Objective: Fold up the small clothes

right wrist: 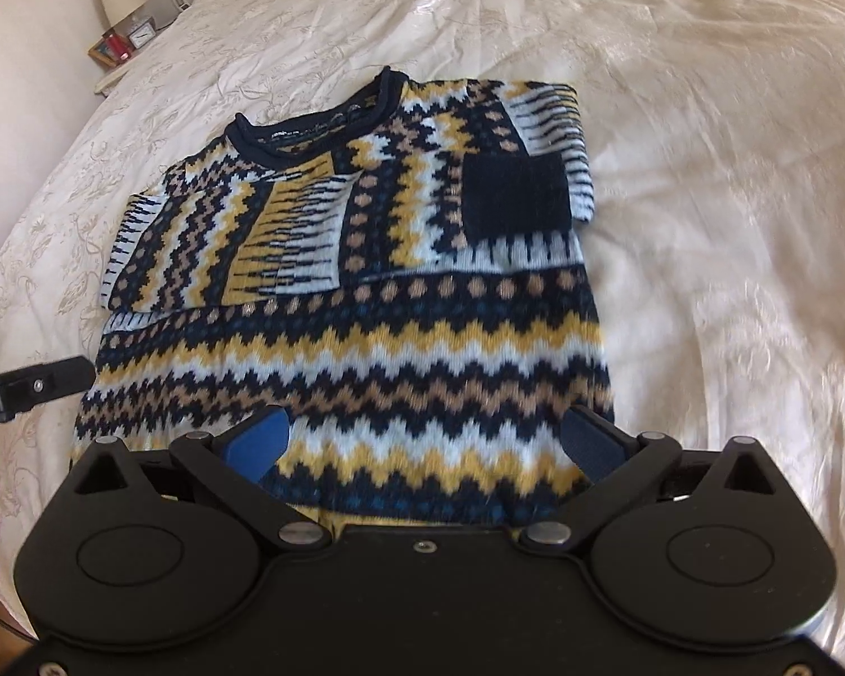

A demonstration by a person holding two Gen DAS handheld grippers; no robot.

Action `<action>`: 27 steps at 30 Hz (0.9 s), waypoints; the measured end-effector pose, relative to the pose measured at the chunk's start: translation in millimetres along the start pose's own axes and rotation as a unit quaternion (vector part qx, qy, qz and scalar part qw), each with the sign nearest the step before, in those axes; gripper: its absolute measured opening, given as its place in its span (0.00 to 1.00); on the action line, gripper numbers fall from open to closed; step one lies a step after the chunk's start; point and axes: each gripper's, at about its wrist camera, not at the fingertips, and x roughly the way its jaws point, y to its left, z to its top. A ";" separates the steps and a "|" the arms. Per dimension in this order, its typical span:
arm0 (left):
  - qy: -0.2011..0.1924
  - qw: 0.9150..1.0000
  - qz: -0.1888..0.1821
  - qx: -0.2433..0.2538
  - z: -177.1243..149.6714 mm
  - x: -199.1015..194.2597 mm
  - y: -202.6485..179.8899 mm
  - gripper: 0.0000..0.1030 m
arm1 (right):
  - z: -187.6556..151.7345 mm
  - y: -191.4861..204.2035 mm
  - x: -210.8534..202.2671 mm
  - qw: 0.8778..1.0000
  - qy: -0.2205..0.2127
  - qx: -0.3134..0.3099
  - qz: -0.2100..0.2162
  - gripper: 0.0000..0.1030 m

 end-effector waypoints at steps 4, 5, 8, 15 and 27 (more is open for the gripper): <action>0.007 1.000 -0.001 0.001 -15.1 -5.2 11.8 0.94 | -13.6 3.6 -4.2 1.000 -0.002 0.018 -0.005 1.00; 0.009 1.000 -0.002 0.002 -18.5 -6.0 14.3 0.94 | -16.7 4.2 -5.4 1.000 -0.004 0.022 -0.007 1.00; 0.014 1.000 -0.005 0.008 -29.1 -8.3 19.3 0.94 | -26.5 5.5 -9.4 0.999 -0.008 0.031 -0.012 1.00; 0.020 1.000 -0.005 0.010 -54.8 -16.3 26.8 0.94 | -54.5 5.4 -17.7 0.999 0.002 0.037 -0.017 1.00; 0.016 1.000 0.009 -0.012 -112.7 -43.5 17.8 0.94 | -105.4 -13.6 -39.8 0.999 0.013 0.030 0.010 1.00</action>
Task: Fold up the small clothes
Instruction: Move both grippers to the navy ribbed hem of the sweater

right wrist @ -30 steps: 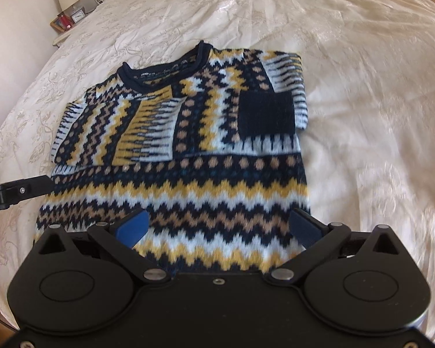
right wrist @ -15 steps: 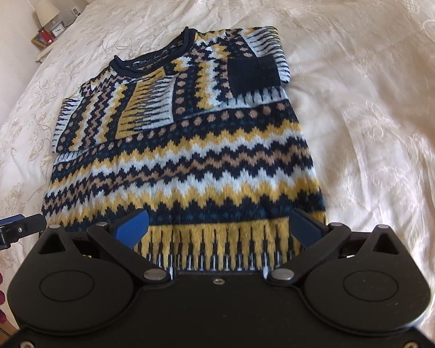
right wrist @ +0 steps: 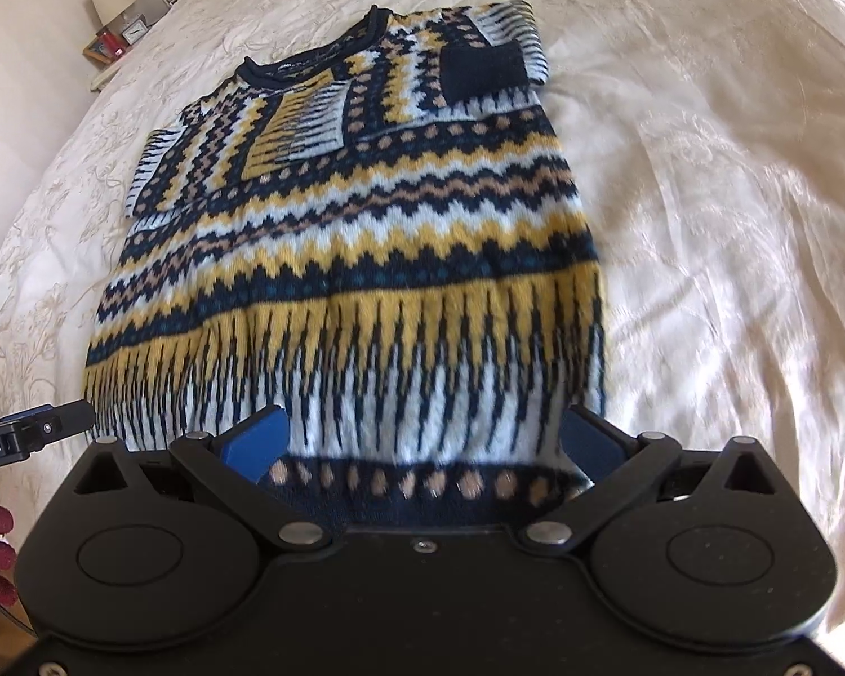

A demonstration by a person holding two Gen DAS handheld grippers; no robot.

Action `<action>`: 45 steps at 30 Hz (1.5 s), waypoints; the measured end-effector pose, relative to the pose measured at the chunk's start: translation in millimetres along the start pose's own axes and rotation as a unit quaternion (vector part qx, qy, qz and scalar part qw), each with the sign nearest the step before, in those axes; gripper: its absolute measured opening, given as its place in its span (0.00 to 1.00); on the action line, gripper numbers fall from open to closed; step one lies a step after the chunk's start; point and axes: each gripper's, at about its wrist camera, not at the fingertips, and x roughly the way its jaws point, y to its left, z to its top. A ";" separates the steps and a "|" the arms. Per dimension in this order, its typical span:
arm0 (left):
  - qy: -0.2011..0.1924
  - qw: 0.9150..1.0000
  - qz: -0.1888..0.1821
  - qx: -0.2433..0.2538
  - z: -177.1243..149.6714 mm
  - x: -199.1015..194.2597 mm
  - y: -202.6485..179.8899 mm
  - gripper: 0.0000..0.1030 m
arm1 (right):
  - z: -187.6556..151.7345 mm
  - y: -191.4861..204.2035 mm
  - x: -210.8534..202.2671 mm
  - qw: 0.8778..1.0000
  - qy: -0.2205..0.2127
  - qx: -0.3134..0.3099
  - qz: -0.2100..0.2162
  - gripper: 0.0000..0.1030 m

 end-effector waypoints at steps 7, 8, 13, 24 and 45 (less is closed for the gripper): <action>-0.001 1.000 0.011 0.012 -35.4 -11.9 -9.7 0.94 | -32.9 -21.8 -9.3 1.000 0.008 0.010 0.012 1.00; 0.000 1.000 0.012 0.010 -39.9 -13.0 -9.8 0.94 | -36.0 -24.4 -9.4 1.000 0.009 0.011 0.014 1.00; 0.004 1.000 0.014 0.006 -57.9 -14.2 -10.6 0.94 | -48.2 -32.6 -6.9 0.999 0.012 0.014 0.029 1.00; 0.001 1.000 0.017 0.004 -74.7 -15.4 -14.2 0.94 | -60.3 -31.0 -3.3 0.999 0.024 -0.007 0.047 1.00; 0.047 0.999 0.012 -0.001 -67.8 38.2 -6.2 0.94 | -51.3 -38.6 34.7 0.997 0.047 0.018 0.056 1.00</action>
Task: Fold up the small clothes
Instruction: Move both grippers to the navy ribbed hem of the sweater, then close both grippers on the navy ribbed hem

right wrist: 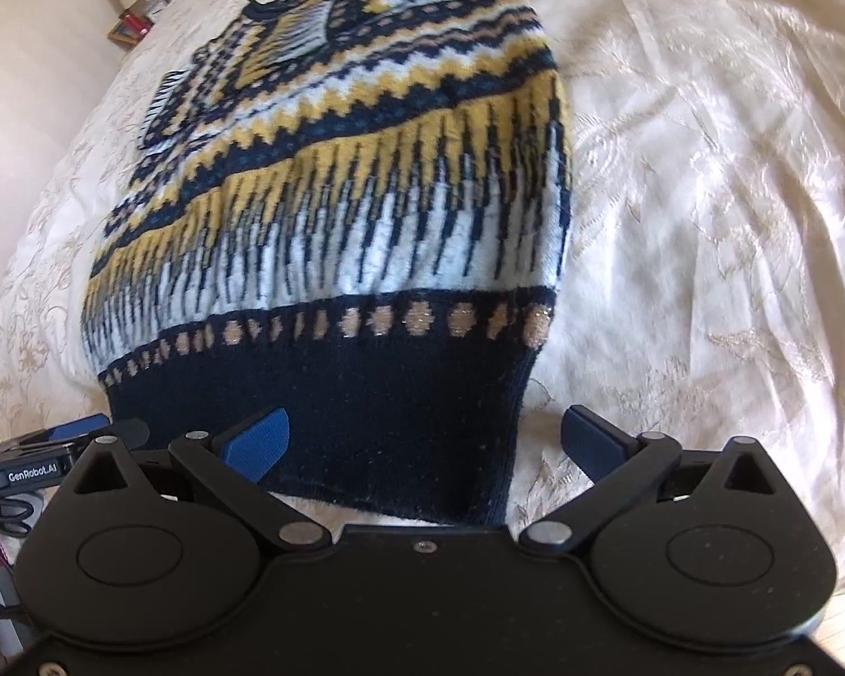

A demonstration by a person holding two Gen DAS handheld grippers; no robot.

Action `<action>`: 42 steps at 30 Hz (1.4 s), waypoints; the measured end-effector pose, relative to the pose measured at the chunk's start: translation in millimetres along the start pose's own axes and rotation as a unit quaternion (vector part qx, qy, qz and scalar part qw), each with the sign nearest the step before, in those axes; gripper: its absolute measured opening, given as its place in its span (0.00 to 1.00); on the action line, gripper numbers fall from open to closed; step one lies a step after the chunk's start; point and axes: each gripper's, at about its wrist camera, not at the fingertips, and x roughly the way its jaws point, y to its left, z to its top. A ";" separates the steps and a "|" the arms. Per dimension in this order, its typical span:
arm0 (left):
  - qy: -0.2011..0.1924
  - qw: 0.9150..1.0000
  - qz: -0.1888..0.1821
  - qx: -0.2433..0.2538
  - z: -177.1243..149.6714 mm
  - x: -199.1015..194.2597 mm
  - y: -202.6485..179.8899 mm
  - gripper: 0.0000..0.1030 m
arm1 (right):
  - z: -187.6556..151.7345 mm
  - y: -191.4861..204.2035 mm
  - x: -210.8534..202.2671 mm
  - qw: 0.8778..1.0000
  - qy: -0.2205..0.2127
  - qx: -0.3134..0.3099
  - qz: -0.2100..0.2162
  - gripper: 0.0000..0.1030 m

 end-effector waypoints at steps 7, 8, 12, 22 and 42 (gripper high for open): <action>0.013 1.000 -0.003 -0.005 0.4 11.1 5.5 0.94 | 2.4 1.0 11.9 1.000 0.011 -0.002 -0.005 1.00; 0.013 1.000 -0.003 -0.005 0.9 12.1 5.4 0.94 | 2.6 -0.7 13.1 1.000 0.011 0.003 -0.003 1.00; 0.016 1.000 -0.002 -0.007 4.0 14.3 4.4 0.94 | 1.6 -6.6 12.7 1.000 0.006 0.012 0.005 1.00; 0.016 1.000 0.008 -0.020 8.0 12.6 -0.6 0.73 | -0.2 -19.0 2.7 0.999 0.001 0.033 0.029 1.00; -0.022 0.998 -0.008 -0.054 1.1 -11.8 10.4 0.13 | 1.6 -10.0 -6.1 0.998 0.028 0.018 0.050 0.18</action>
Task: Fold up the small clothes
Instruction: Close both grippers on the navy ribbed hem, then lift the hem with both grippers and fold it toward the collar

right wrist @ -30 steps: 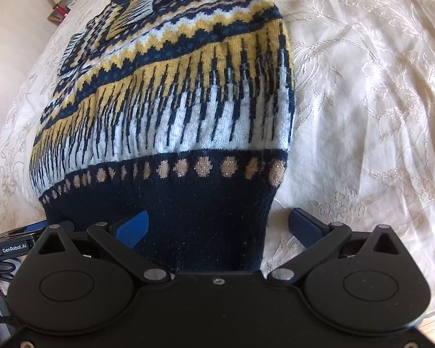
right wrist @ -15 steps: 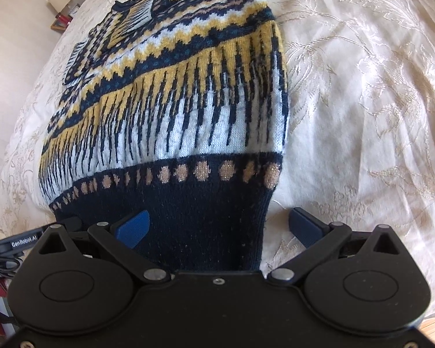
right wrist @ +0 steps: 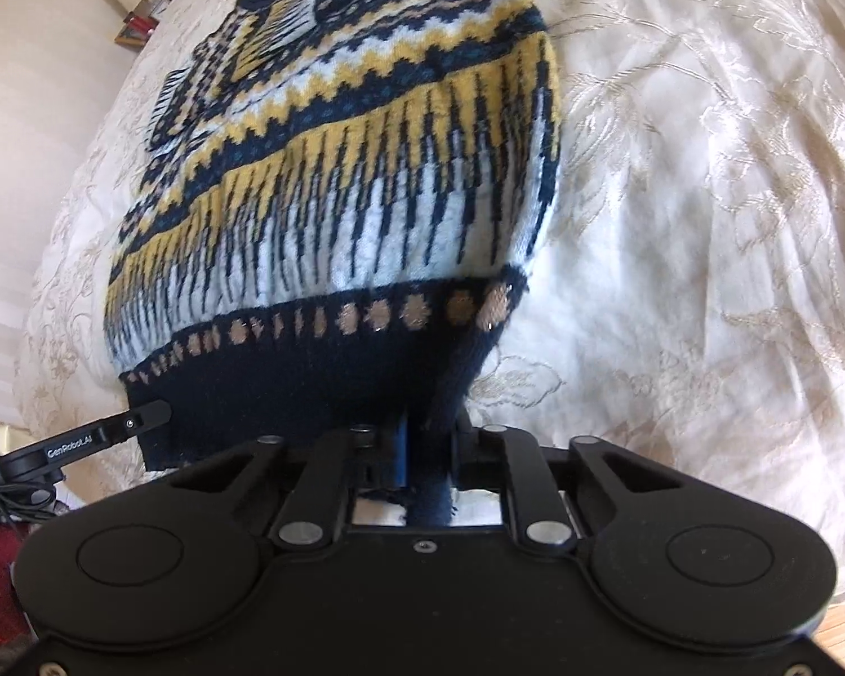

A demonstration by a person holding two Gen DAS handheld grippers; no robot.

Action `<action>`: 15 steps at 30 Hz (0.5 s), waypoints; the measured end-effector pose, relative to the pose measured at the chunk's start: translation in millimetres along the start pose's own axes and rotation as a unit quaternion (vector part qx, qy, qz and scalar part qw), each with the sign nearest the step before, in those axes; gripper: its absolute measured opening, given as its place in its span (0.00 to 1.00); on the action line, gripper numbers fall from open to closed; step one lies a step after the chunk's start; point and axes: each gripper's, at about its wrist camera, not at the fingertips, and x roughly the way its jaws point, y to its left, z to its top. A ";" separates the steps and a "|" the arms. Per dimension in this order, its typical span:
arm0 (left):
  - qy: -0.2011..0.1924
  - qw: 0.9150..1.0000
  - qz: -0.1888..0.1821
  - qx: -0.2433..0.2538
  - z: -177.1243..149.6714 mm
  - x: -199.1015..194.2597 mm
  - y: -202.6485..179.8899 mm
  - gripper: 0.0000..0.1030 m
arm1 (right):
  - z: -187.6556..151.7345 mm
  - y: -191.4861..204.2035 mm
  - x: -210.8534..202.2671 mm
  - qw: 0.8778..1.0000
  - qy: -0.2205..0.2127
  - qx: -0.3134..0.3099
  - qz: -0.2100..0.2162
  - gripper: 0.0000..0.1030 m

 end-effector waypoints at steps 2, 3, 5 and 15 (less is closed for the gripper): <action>-0.003 1.000 -0.001 -0.006 -2.4 -4.0 3.3 0.08 | -1.9 1.7 -4.0 1.000 -0.004 -0.003 0.001 0.18; 0.000 1.000 -0.001 -0.009 -3.0 -4.5 4.9 0.08 | -2.3 1.5 -5.2 1.000 -0.005 -0.002 0.002 0.18; 0.005 1.000 0.002 -0.005 -3.9 -3.5 6.3 0.09 | -3.4 -0.5 -6.6 1.000 -0.003 -0.001 0.003 0.18; 0.015 1.000 0.007 0.001 0.6 16.9 -6.8 0.35 | -3.5 -7.0 -4.8 1.000 0.002 0.007 -0.004 0.26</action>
